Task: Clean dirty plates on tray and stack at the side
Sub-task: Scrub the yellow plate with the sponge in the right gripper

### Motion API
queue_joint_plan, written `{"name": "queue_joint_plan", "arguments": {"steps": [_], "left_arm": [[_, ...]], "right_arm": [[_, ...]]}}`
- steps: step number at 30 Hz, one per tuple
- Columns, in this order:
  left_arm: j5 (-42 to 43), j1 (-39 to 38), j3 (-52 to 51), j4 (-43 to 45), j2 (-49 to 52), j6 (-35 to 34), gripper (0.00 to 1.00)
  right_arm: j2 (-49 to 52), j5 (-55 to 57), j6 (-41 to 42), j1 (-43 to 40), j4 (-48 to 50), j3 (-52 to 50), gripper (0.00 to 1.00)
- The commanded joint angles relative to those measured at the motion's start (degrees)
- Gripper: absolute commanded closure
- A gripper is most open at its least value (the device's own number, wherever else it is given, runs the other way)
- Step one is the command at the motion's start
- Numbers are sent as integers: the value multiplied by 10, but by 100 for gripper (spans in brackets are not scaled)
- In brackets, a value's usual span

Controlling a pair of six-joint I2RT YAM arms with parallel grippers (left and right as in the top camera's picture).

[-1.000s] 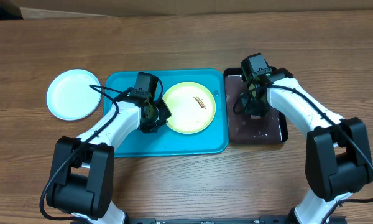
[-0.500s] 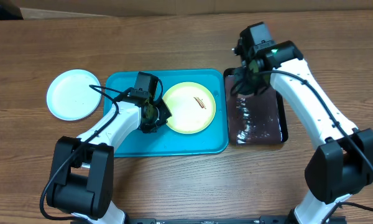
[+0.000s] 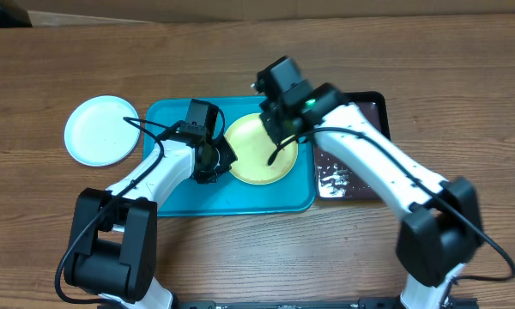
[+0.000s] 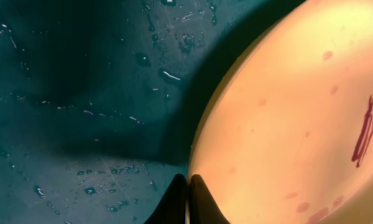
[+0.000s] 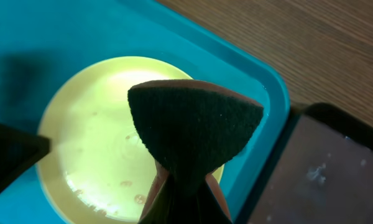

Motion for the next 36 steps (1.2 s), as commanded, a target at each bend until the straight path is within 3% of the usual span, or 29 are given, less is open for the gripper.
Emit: {"name": "queue_joint_plan", "arguments": {"steps": [1,6,21,32,36], "left_arm": [[-5,-9,4,0,6,1,96],[-5,-8,4,-3,6,4,96],[-4,-9,4,-2,6,14,96],[-4,-9,4,-2,6,14,96],[-4,-9,4,-2,6,14,96]], "right_arm": [[47,104,0,26,8,-3,96],[90,175,0,35,13,-3,96],[115,181,0,34,24,-3,96],[162,137,22,33,25,-3,96],[181,60,22,33,23,-3,96]]}}
